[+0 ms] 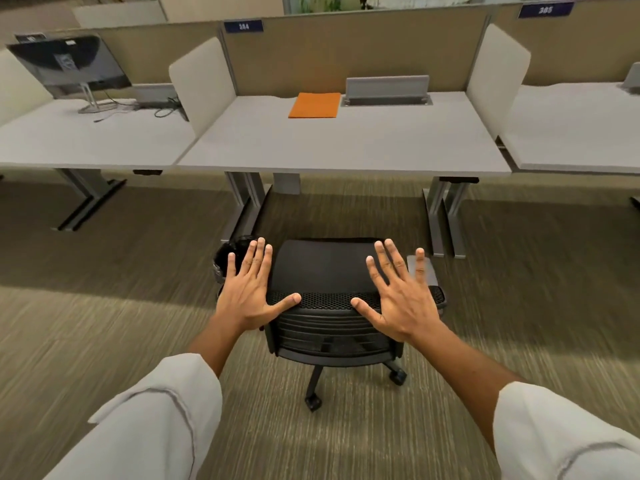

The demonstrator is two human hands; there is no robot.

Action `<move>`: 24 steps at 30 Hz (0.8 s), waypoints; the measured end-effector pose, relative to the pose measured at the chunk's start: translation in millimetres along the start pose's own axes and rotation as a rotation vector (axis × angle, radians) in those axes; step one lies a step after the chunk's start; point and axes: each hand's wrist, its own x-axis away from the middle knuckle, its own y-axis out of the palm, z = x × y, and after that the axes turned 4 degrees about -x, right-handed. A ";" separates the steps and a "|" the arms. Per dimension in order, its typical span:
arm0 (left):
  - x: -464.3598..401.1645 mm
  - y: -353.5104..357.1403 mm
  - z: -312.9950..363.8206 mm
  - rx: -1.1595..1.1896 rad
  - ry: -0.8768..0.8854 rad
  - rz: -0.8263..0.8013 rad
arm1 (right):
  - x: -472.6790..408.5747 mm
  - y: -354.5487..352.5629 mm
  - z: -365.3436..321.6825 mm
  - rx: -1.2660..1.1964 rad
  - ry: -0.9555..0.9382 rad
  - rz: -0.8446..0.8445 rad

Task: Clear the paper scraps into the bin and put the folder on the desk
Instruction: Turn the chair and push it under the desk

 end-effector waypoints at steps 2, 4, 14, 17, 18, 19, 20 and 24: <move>-14.8 4.7 -8.4 0.008 0.012 0.014 | -13.0 6.1 0.2 -0.023 0.047 -0.024; -29.6 8.7 -15.3 0.018 0.026 0.021 | -27.2 11.2 1.9 -0.051 0.114 -0.076; -137.8 18.7 -56.8 0.039 0.103 -0.011 | -130.5 31.0 21.0 -0.186 0.311 -0.210; -172.5 24.8 -72.2 0.046 0.091 -0.033 | -164.5 41.0 24.5 -0.199 0.341 -0.215; -183.0 27.7 -76.2 0.070 0.082 -0.046 | -174.0 44.1 25.6 -0.194 0.344 -0.221; -190.6 30.4 -79.2 0.094 0.068 -0.060 | -181.2 46.2 26.3 -0.187 0.342 -0.226; -198.2 33.4 -82.1 0.115 0.048 -0.070 | -188.1 48.5 27.3 -0.179 0.340 -0.225; -246.6 38.1 -94.0 0.184 -0.027 -0.119 | -229.7 55.4 38.4 -0.157 0.342 -0.214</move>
